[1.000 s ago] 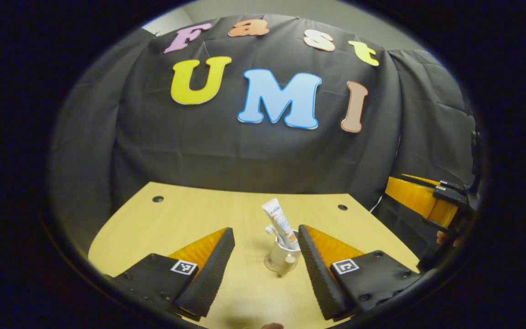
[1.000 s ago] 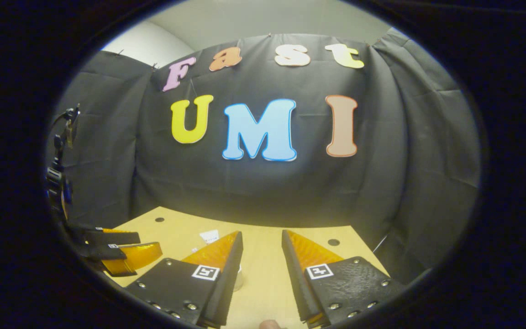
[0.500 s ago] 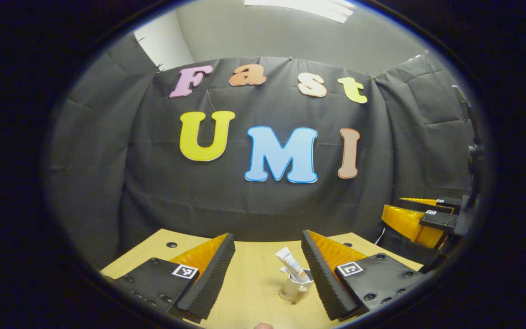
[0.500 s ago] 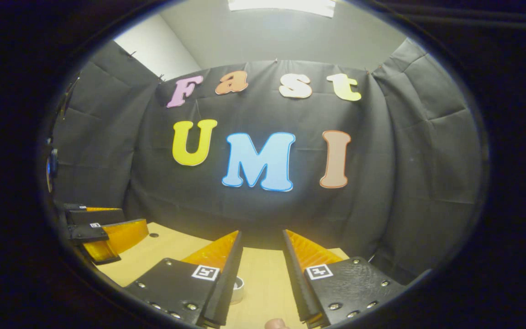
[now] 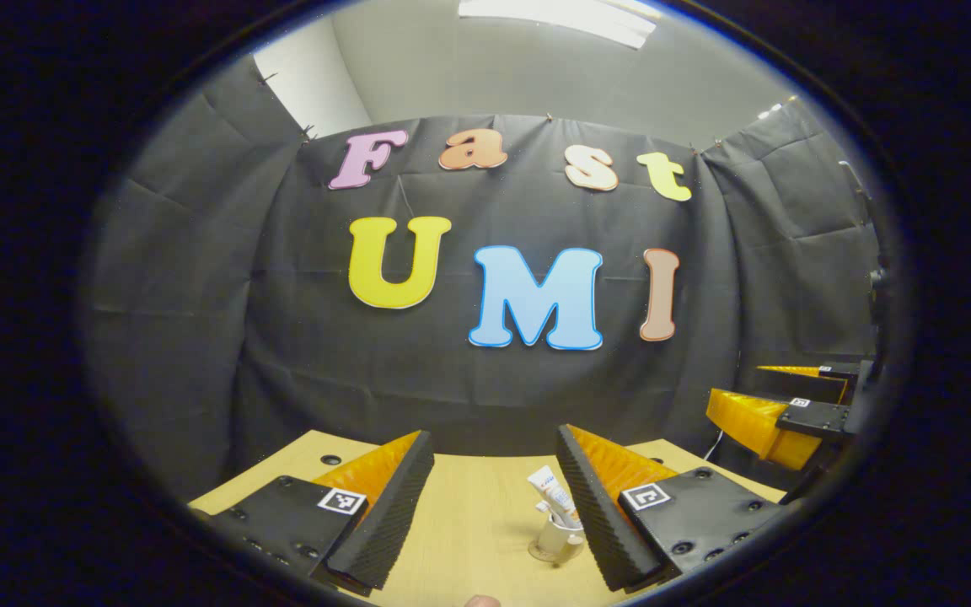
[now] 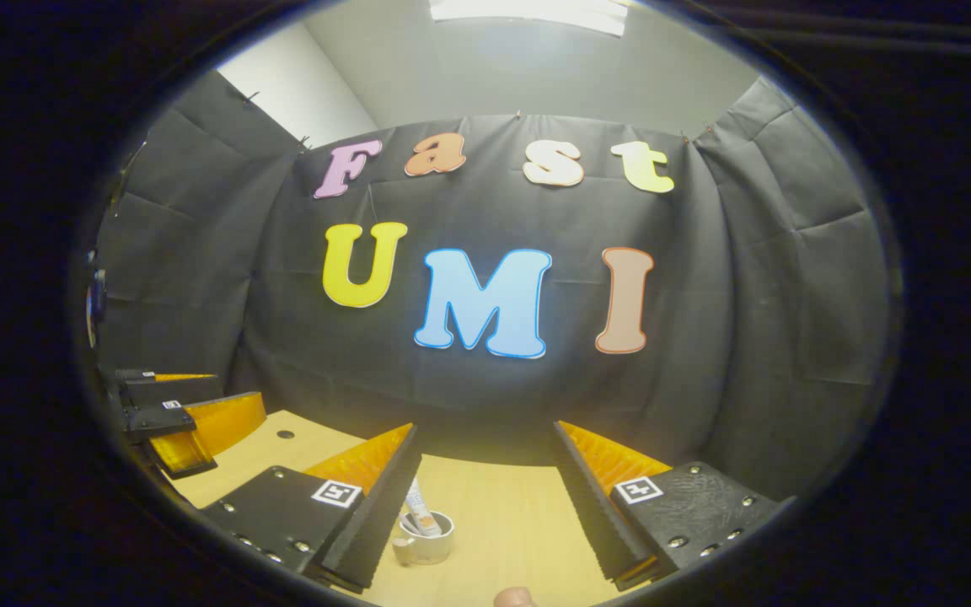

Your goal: Put the toothbrush and toothpaste on the desktop into the cup, then pick up the cup and place it on the coaster on the desktop.

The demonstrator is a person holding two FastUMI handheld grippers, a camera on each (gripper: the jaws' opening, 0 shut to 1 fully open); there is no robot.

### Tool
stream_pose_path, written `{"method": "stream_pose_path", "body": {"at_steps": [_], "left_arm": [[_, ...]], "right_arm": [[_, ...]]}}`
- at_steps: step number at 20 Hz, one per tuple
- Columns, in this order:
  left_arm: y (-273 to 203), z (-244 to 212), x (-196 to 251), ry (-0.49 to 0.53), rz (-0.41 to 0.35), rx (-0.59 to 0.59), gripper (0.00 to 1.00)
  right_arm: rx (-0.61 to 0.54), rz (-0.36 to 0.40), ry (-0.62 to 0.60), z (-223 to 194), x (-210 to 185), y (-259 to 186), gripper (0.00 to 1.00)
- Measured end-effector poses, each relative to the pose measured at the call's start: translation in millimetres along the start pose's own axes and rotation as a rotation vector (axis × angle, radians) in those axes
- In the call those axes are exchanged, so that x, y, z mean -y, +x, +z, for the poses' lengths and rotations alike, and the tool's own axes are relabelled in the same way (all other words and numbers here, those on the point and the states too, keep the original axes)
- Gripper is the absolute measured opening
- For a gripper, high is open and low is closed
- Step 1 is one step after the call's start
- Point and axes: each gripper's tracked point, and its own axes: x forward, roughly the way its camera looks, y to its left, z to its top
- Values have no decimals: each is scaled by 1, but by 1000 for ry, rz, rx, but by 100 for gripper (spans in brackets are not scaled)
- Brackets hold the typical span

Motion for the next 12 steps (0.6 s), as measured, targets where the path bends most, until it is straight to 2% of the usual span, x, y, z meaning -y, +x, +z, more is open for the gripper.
{"method": "stream_pose_path", "body": {"at_steps": [3, 4, 5, 12], "left_arm": [[2, 5, 2, 9, -3, 7, 100], [2, 5, 4, 8, -7, 5, 94], [1, 6, 5, 8, -8, 6, 100], [12, 4, 6, 3, -11, -18, 100]], "right_arm": [[2, 8, -12, 0, -2, 2, 94], [0, 8, -11, 0, -2, 2, 93], [-2, 10, -11, -1, -3, 3, 94], [-16, 5, -20, -5, 2, 3, 94]]}}
